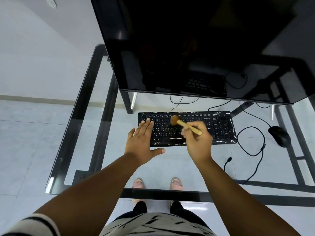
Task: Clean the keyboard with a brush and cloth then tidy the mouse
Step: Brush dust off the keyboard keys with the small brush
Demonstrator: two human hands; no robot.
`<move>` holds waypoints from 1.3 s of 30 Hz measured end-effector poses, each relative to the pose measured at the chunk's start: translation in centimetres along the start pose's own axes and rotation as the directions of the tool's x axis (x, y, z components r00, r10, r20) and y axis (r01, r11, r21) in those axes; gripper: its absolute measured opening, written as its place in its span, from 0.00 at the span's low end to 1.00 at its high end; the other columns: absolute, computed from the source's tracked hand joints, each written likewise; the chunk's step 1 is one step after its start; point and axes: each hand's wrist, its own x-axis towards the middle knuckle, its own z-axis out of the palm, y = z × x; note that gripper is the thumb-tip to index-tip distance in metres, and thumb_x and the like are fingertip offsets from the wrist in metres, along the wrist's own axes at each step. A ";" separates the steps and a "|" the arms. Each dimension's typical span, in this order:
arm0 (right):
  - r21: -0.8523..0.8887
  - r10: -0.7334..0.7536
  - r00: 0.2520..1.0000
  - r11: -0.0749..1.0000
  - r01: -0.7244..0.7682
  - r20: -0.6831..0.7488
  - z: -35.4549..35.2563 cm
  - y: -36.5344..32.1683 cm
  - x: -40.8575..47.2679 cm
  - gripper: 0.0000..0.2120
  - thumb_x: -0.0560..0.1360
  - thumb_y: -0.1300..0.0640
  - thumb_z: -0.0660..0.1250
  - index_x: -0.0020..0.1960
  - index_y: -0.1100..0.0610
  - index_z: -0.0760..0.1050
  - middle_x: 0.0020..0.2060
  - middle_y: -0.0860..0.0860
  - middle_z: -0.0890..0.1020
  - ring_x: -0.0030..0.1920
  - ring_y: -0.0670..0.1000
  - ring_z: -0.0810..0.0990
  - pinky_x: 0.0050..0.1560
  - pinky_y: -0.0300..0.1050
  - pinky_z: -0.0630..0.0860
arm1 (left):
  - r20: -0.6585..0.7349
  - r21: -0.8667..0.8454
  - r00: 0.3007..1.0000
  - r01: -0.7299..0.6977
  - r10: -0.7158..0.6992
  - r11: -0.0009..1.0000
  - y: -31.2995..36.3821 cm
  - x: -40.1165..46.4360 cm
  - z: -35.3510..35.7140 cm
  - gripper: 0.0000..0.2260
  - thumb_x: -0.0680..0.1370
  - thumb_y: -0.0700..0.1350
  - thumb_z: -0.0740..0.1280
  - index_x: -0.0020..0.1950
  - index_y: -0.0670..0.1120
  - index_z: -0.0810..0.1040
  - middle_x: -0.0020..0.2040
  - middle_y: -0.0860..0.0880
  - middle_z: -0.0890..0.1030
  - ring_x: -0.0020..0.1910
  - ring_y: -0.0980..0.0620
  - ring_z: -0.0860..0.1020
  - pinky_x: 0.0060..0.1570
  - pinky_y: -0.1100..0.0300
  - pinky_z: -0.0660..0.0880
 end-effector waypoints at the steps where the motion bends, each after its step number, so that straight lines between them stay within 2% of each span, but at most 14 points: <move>1: 0.049 0.020 0.997 0.999 -0.024 0.069 -0.2 0.1 -0.3 0.08 0.74 0.61 0.66 0.44 0.48 0.76 0.34 0.54 0.83 0.35 0.63 0.81 0.37 0.60 0.78 | 0.011 0.010 1.000 0.008 -0.008 1.000 0.1 0.1 0.0 0.51 0.69 0.75 0.59 0.80 0.49 0.42 0.80 0.52 0.44 0.78 0.53 0.43 0.76 0.49 0.45; 4: 0.033 0.096 0.966 0.994 -0.107 0.239 -0.6 0.7 -1.2 0.05 0.70 0.60 0.65 0.43 0.51 0.77 0.32 0.55 0.83 0.35 0.66 0.81 0.37 0.65 0.78 | 0.033 0.018 0.999 0.033 -0.034 0.999 0.1 0.2 0.1 0.53 0.67 0.75 0.61 0.79 0.49 0.41 0.80 0.52 0.43 0.78 0.54 0.43 0.76 0.49 0.44; 7: -0.064 0.077 0.986 0.996 -0.068 0.150 -1.2 1.3 -1.7 0.02 0.71 0.56 0.66 0.42 0.49 0.76 0.31 0.55 0.82 0.34 0.64 0.80 0.36 0.64 0.78 | 0.046 0.027 0.998 0.036 -0.037 0.999 0.2 0.2 0.0 0.54 0.66 0.75 0.63 0.79 0.49 0.41 0.80 0.52 0.44 0.78 0.54 0.43 0.76 0.49 0.44; 9: 0.004 0.061 0.996 0.998 -0.062 0.060 -1.5 1.2 -1.7 0.02 0.72 0.56 0.66 0.43 0.49 0.75 0.33 0.54 0.83 0.36 0.64 0.81 0.37 0.63 0.78 | 0.051 0.040 0.998 0.039 -0.041 0.998 0.5 0.2 -0.2 0.54 0.66 0.75 0.63 0.79 0.48 0.41 0.80 0.52 0.44 0.78 0.53 0.43 0.76 0.48 0.44; 13: -0.007 0.071 0.975 0.997 -0.071 0.209 -1.5 0.7 -1.3 0.05 0.74 0.59 0.68 0.45 0.49 0.77 0.36 0.53 0.84 0.37 0.62 0.82 0.40 0.59 0.78 | 0.044 0.061 0.997 0.061 -0.064 0.996 1.0 0.2 -0.2 0.53 0.67 0.75 0.61 0.79 0.48 0.41 0.80 0.51 0.44 0.78 0.53 0.43 0.76 0.47 0.45; 17: -0.097 0.041 0.999 0.994 -0.044 -0.029 -2.7 1.2 -1.0 0.05 0.76 0.62 0.66 0.46 0.53 0.75 0.33 0.54 0.82 0.32 0.59 0.78 0.30 0.50 0.73 | 0.043 0.075 0.998 0.049 -0.052 0.996 2.1 0.3 0.0 0.52 0.68 0.75 0.58 0.79 0.48 0.40 0.80 0.51 0.43 0.78 0.53 0.42 0.76 0.48 0.43; 21: -0.082 0.064 0.996 0.995 -0.058 0.069 -3.7 1.7 -1.5 0.05 0.75 0.60 0.67 0.45 0.51 0.75 0.34 0.52 0.83 0.34 0.59 0.80 0.34 0.53 0.77 | 0.046 0.085 0.999 0.021 -0.025 0.996 2.7 0.3 0.2 0.49 0.70 0.75 0.55 0.79 0.48 0.41 0.80 0.51 0.43 0.78 0.53 0.42 0.76 0.50 0.43; 23: -0.189 0.063 0.998 0.980 -0.065 -0.017 -4.4 2.1 -1.7 0.06 0.75 0.61 0.67 0.44 0.51 0.74 0.31 0.49 0.81 0.29 0.54 0.77 0.29 0.50 0.73 | 0.052 0.075 0.998 0.014 -0.018 0.997 3.2 0.5 0.4 0.47 0.71 0.74 0.54 0.80 0.49 0.42 0.80 0.52 0.43 0.78 0.53 0.41 0.76 0.49 0.43; 25: -0.165 0.074 0.991 0.982 -0.092 -0.116 -5.0 2.3 -1.6 0.06 0.76 0.62 0.66 0.45 0.52 0.74 0.32 0.47 0.82 0.30 0.53 0.77 0.30 0.50 0.73 | 0.054 0.049 0.998 0.009 -0.011 0.999 3.7 0.6 0.6 0.45 0.73 0.73 0.54 0.80 0.49 0.43 0.80 0.53 0.43 0.78 0.54 0.41 0.76 0.49 0.44; 29: -0.138 0.059 0.997 0.989 -0.051 0.055 -4.9 1.9 -0.8 0.05 0.76 0.61 0.66 0.43 0.52 0.74 0.31 0.54 0.80 0.29 0.55 0.76 0.28 0.49 0.71 | 0.065 0.050 0.998 0.004 -0.007 0.999 4.5 0.9 1.0 0.42 0.74 0.71 0.52 0.80 0.50 0.43 0.80 0.54 0.42 0.78 0.54 0.42 0.76 0.49 0.45; 31: -0.173 0.032 0.999 0.984 -0.037 -0.034 -4.8 1.8 -0.2 0.06 0.77 0.62 0.66 0.44 0.53 0.73 0.29 0.48 0.79 0.26 0.47 0.72 0.26 0.44 0.68 | 0.061 0.053 0.998 0.016 -0.020 0.998 4.7 0.9 1.1 0.42 0.74 0.71 0.52 0.80 0.50 0.43 0.80 0.55 0.42 0.78 0.54 0.42 0.75 0.49 0.44; 33: -0.127 0.016 0.996 0.992 -0.027 -0.085 -4.7 1.6 0.5 0.06 0.77 0.62 0.65 0.46 0.52 0.74 0.32 0.49 0.80 0.28 0.50 0.75 0.28 0.47 0.70 | 0.048 0.052 0.998 0.026 -0.029 0.998 4.9 0.9 1.1 0.41 0.75 0.71 0.53 0.80 0.50 0.44 0.80 0.54 0.43 0.78 0.54 0.42 0.75 0.49 0.45; 37: -0.078 0.044 0.988 0.996 -0.033 0.146 -3.7 1.7 1.5 0.03 0.76 0.58 0.66 0.48 0.51 0.76 0.36 0.56 0.83 0.35 0.59 0.80 0.35 0.52 0.77 | 0.042 0.047 0.998 0.044 -0.046 0.998 5.2 0.9 1.1 0.42 0.74 0.71 0.54 0.80 0.50 0.45 0.80 0.54 0.44 0.78 0.54 0.42 0.75 0.48 0.45; 39: -0.153 0.029 0.993 0.988 -0.011 0.113 -3.5 2.0 1.6 0.04 0.76 0.59 0.66 0.47 0.51 0.76 0.33 0.56 0.81 0.30 0.55 0.77 0.30 0.49 0.73 | 0.038 0.041 0.998 0.052 -0.054 0.998 5.2 0.9 1.0 0.42 0.74 0.71 0.55 0.80 0.50 0.45 0.80 0.54 0.44 0.78 0.54 0.43 0.75 0.48 0.45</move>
